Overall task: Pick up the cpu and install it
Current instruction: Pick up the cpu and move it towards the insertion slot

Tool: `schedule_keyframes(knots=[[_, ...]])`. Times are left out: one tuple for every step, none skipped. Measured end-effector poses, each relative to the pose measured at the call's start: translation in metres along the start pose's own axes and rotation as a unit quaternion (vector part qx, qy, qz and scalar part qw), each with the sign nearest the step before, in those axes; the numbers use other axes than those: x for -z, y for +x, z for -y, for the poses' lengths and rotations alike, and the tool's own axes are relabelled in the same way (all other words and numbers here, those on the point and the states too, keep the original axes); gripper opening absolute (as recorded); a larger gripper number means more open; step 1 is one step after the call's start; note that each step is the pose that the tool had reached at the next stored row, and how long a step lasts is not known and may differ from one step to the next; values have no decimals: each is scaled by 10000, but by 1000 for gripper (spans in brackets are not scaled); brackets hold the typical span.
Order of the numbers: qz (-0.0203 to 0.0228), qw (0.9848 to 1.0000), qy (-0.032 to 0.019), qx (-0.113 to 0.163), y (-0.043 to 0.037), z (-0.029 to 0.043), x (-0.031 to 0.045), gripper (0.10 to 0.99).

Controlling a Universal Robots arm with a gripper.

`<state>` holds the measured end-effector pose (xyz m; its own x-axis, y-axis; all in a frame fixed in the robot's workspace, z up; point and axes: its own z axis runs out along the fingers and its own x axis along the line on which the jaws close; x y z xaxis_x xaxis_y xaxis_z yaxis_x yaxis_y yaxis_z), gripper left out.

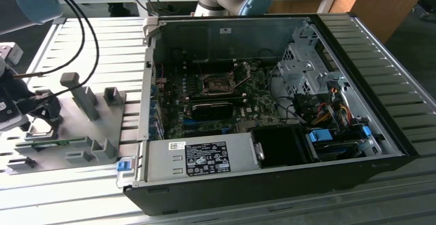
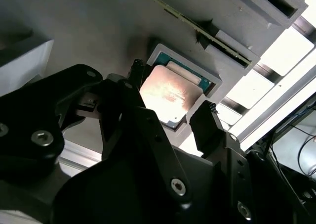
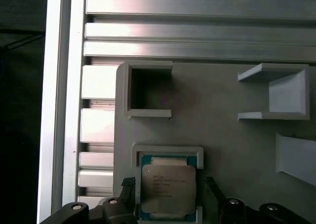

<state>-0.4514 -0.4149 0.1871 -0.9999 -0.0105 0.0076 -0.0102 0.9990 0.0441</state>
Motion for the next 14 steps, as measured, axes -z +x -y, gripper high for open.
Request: schedule_keyframes(knots=[[3,10000,0,0,2,0,-1,663],[5,10000,0,0,5,-1,-1,663],[9,10000,0,0,8,-1,-1,596],[13,10000,0,1,11,-2,-2,596],[16,10000,0,1,12,-2,-2,596],[18,10000,0,1,13,-3,-3,596],[21,10000,0,1,15,-4,-3,596],[23,10000,0,1,18,-6,-4,596],[28,10000,0,0,21,-8,-5,596],[32,10000,0,1,23,-8,-7,596],[34,10000,-1,2,22,-9,-12,596],[35,10000,-1,2,22,-11,-18,596],[34,10000,0,1,23,-13,-24,596],[34,10000,0,1,22,-14,-30,596]])
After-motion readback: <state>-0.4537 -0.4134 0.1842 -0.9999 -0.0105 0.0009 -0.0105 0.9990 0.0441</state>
